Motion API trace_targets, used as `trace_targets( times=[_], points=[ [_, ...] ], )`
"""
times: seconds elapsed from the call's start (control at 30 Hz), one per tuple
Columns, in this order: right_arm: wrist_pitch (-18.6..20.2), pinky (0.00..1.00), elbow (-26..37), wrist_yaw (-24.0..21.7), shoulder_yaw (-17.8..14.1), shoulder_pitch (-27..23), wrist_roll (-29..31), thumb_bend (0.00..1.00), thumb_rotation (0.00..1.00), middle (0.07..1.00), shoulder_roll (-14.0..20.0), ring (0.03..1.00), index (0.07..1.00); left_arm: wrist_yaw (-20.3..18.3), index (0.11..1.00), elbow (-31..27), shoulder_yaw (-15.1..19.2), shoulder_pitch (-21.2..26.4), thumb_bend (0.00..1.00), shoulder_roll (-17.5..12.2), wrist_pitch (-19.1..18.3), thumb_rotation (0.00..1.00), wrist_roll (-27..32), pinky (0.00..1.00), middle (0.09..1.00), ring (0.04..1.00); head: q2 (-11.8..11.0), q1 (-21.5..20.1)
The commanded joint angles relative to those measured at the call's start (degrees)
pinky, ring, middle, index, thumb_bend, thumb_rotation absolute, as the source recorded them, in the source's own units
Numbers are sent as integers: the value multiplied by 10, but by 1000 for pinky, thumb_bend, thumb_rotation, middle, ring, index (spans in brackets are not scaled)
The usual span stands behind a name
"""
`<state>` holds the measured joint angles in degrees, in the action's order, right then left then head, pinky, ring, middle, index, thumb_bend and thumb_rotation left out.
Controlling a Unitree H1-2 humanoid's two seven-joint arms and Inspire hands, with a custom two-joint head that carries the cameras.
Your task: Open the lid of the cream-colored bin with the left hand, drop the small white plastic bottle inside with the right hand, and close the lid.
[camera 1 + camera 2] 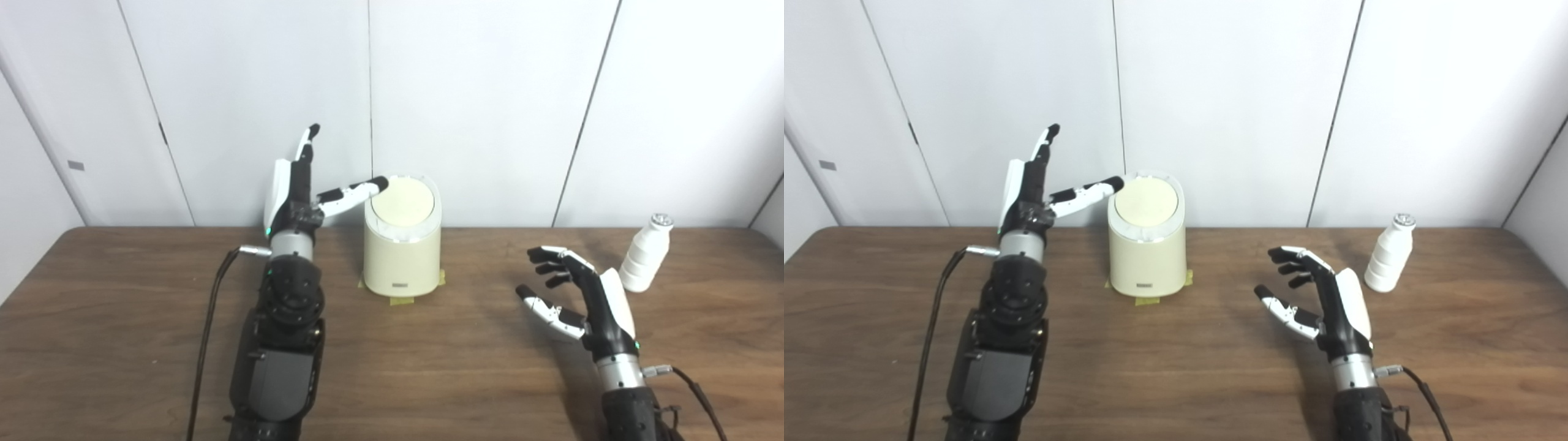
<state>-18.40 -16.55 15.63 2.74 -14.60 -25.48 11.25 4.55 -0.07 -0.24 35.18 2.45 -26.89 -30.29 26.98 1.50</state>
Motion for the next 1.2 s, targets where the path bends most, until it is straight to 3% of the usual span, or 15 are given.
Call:
trace_targets(
  times=[0.0,0.17,0.27,0.67,0.87,1.17],
  points=[
    [-5,531,-27,12,6,23,-1,297,351,691,-16,649,664,22,1000,13,-14,37,887,-14,13,271,-19,1000,1000,1000,1,0],
    [-10,535,-28,9,6,24,6,297,309,687,-17,648,677,48,1000,55,-35,59,888,-16,13,274,-26,1000,1000,1000,2,-2],
    [-1,539,-25,7,6,25,6,304,355,693,-18,654,676,57,1000,74,-41,68,881,-13,14,255,-22,1000,1000,1000,3,-2],
    [1,526,-25,9,6,24,6,309,327,683,-21,643,676,88,1000,133,-59,90,893,-6,12,161,-21,1000,1000,1000,5,-6],
    [0,506,-25,9,6,25,5,311,382,674,-21,629,673,96,1000,148,-61,95,882,-4,9,158,-19,1000,1000,1000,6,-7],
    [11,525,-18,9,6,27,2,312,365,686,-21,643,665,104,1000,162,-63,98,885,0,11,150,-12,1000,1000,1000,8,-7]
  ],
)
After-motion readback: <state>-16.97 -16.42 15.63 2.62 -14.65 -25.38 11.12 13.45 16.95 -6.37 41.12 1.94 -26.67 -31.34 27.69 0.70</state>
